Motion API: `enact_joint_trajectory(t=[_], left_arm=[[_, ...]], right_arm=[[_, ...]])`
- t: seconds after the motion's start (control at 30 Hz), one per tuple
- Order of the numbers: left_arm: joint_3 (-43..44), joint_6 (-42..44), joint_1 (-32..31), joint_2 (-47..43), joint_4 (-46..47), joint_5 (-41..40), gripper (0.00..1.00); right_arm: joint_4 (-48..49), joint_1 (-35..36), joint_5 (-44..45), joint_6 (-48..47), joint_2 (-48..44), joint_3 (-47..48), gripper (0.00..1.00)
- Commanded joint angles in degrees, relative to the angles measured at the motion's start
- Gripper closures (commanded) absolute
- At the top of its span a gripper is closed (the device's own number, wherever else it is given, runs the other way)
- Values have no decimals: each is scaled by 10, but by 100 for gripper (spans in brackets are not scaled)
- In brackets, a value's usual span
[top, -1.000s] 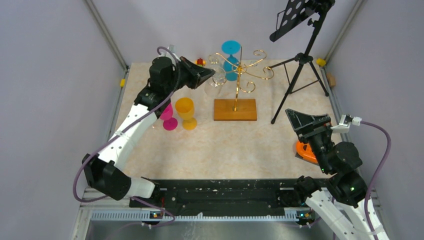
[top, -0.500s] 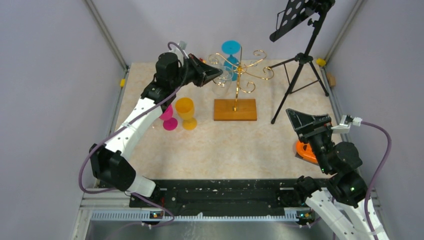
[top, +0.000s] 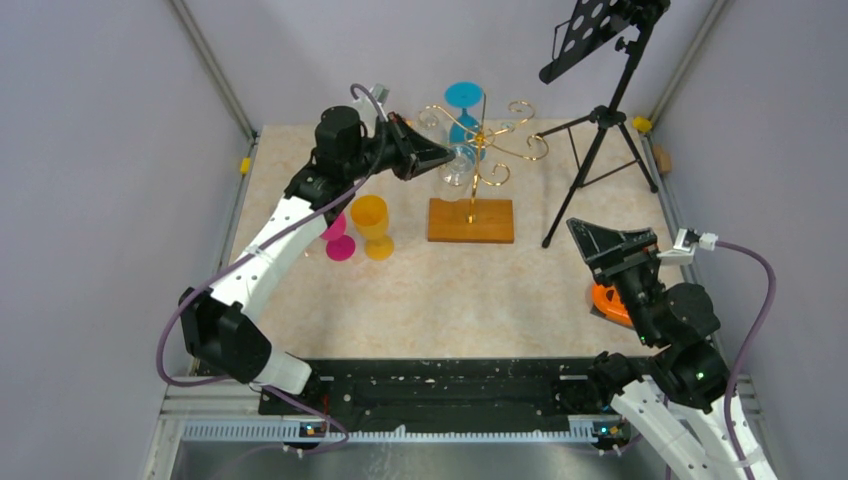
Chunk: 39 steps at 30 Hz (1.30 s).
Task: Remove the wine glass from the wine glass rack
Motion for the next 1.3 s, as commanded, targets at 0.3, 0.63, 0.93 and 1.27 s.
enact_joint_trajectory(t=[0.3, 0.63, 0.93, 1.27], left_arm=[[23, 3, -4, -46, 59, 73, 100], [2, -13, -5, -86, 67, 88, 100], [-51, -114, -11, -157, 155, 97, 100], [-85, -276, -54, -160, 328, 88, 100]], right_arm=[[53, 0, -38, 5, 1, -10, 7], [118, 0, -102, -9, 24, -22, 10], [332, 0, -278, -12, 159, -26, 12], [605, 11, -321, 78, 240, -69, 12]])
